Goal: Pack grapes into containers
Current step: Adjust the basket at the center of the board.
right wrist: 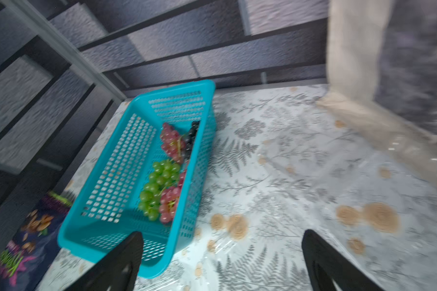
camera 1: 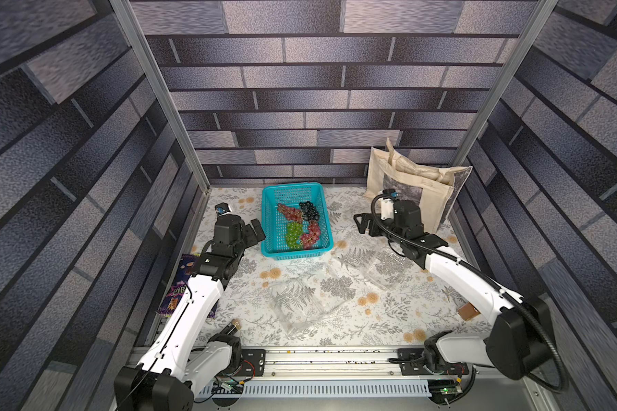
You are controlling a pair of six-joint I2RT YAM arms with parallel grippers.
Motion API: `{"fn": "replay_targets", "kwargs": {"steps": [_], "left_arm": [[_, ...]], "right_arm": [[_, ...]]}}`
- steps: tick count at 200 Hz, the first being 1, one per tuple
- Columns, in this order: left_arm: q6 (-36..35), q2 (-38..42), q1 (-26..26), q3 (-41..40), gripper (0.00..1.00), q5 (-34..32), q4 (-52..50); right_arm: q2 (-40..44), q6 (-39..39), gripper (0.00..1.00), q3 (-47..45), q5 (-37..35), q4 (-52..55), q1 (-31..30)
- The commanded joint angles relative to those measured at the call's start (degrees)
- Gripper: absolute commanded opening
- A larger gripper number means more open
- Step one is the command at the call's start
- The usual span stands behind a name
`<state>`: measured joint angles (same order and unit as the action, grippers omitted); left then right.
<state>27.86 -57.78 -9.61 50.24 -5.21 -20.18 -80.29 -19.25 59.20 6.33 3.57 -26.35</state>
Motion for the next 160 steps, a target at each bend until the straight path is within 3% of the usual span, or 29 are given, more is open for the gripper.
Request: {"fn": "replay_targets", "kwargs": {"steps": [1,32,80,117,160], "left_arm": [[5.8,1.4,0.0,0.2,1.0,6.7,-5.7],[7.0,1.8,0.4,1.7,1.0,7.4,-10.9],[8.5,4.1,4.2,-0.2,1.0,11.0,-13.6],[8.8,4.4,6.4,-1.2,1.0,13.7,-13.8],[8.8,4.0,7.3,-1.5,1.0,15.5,-15.3]], "right_arm": [[-7.4,-4.9,1.0,4.8,7.7,4.6,-3.3],[-18.1,-8.0,1.0,12.1,6.6,8.2,-8.6],[-26.0,-10.8,1.0,18.0,5.3,8.0,-14.5],[-35.1,-14.2,1.0,30.3,5.0,9.9,-18.8],[-44.7,-16.7,1.0,44.5,1.9,15.5,-19.4]]}}
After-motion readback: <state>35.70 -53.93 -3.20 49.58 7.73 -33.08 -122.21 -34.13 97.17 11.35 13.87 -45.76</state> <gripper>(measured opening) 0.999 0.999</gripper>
